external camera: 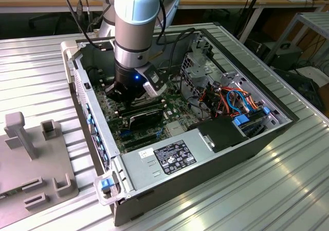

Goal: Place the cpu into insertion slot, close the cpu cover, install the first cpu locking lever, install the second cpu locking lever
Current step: 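Install the second cpu locking lever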

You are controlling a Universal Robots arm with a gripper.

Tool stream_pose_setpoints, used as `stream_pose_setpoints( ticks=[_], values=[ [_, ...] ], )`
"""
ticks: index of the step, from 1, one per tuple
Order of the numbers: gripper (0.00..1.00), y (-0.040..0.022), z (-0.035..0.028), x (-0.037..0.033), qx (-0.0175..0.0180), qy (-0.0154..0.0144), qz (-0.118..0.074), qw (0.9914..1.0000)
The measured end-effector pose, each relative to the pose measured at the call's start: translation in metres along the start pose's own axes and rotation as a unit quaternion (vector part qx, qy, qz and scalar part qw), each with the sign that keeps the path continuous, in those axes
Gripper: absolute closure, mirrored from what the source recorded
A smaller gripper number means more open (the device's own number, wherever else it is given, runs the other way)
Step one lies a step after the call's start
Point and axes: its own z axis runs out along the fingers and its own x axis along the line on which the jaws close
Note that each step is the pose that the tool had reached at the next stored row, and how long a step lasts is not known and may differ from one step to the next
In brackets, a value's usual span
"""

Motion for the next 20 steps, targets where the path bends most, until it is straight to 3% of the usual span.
stream_pose_setpoints(
  ticks=[5, 9, 12, 20],
  values=[
    [0.89, -0.0002, -0.0028, -0.0001, -0.0001, -0.0004, 0.0, 1.0],
    [0.89, 0.0004, -0.018, -0.0004, 0.0, 0.0, 0.0, 1.0],
    [0.89, 0.0005, -0.023, -0.0005, 0.0, 0.0, 0.0, 1.0],
    [0.89, 0.0006, -0.0239, -0.0005, 0.0, 0.0, 0.0, 1.0]
  ],
)
